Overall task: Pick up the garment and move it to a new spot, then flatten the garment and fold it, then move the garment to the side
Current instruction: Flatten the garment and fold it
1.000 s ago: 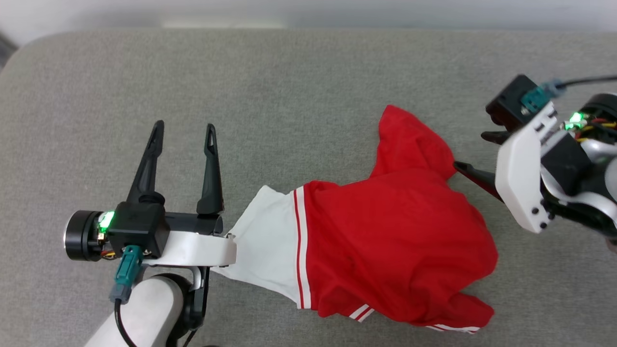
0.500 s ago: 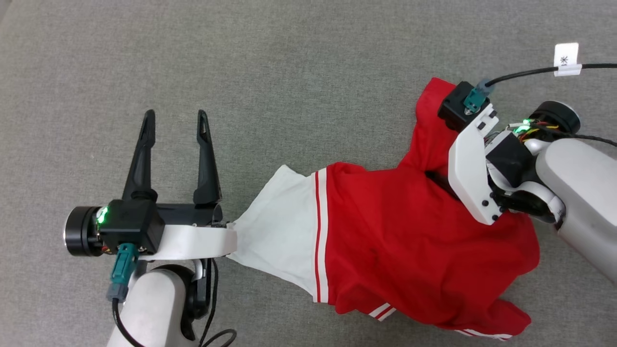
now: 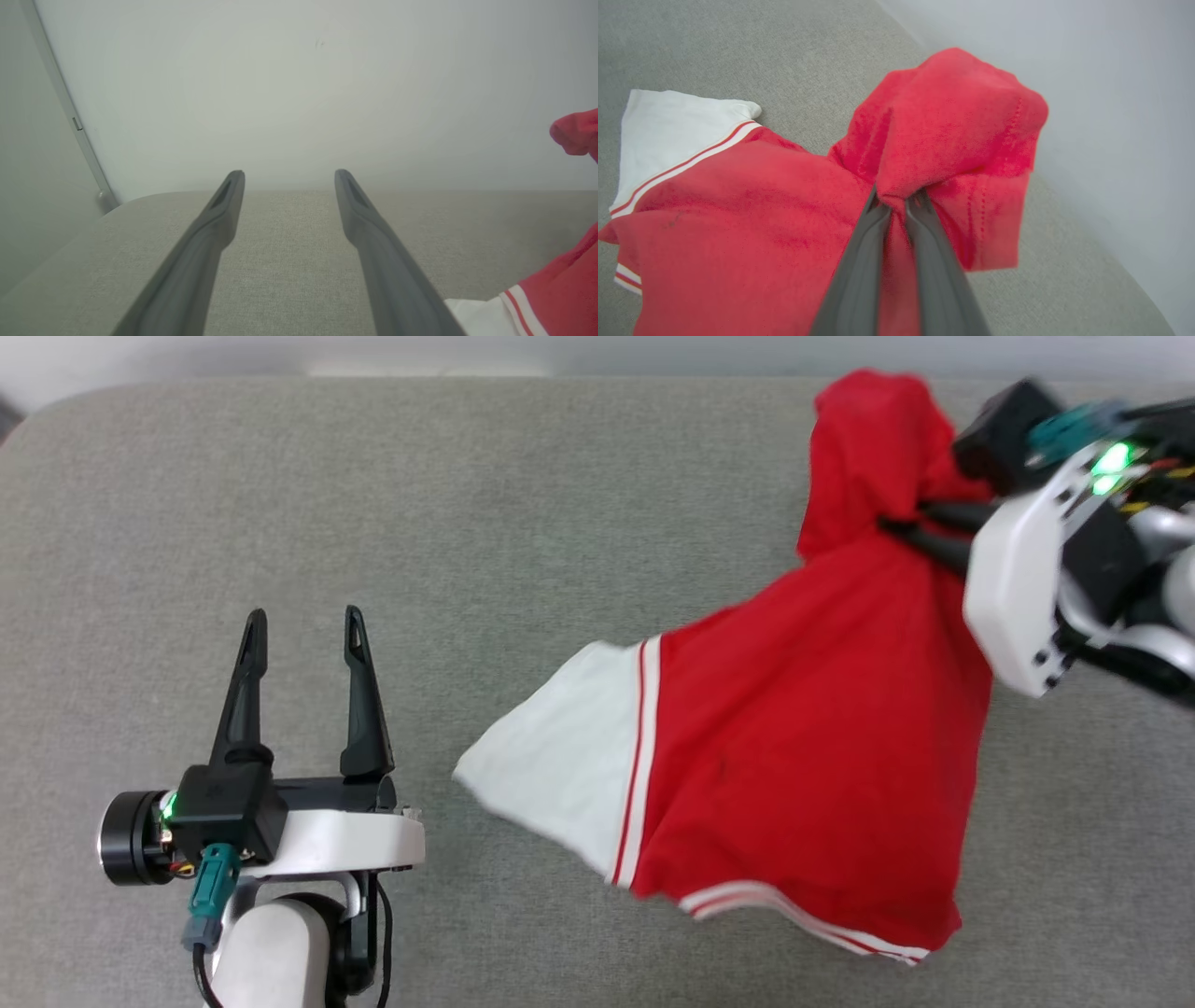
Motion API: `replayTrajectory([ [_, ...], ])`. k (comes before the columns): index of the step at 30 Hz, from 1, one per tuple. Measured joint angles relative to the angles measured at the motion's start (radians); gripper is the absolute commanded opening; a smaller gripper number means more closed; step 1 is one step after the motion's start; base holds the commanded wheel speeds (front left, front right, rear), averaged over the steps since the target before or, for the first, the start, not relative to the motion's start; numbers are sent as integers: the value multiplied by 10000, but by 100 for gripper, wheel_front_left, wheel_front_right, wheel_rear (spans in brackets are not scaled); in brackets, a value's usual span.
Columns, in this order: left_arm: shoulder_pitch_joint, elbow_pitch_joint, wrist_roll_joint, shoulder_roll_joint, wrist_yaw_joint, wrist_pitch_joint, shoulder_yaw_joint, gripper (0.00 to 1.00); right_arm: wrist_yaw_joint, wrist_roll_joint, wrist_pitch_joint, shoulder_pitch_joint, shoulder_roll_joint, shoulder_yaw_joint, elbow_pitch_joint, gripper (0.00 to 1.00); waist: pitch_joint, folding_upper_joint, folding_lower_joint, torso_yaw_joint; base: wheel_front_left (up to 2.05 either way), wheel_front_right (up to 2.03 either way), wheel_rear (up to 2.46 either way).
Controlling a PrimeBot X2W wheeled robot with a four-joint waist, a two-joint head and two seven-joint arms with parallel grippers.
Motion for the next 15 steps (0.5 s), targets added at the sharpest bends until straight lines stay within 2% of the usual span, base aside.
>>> replayTrajectory([
  [2, 118, -86, 105, -105, -130, -2, 104, 100, 0, 29, 33, -413, -297, -600, -512, 0, -130, 0, 0, -242, 0, 0, 0],
  [6, 52, -128, 163, -198, -247, -2, 104, 100, 0, -261, 278, -1066, -134, -1085, -401, 0, 97, 0, 0, -209, 0, 0, 0],
  [10, -248, -130, 153, -297, -334, -2, 102, 100, -2, -915, 512, -1595, 485, -1026, 234, 0, 503, 0, 0, -43, 0, 0, 0],
  [15, -450, -115, 104, -374, -330, -2, 4, 100, -2, -1116, 349, -1438, 1839, -132, 1618, 0, 1091, 0, 0, 239, 0, 0, 0],
])
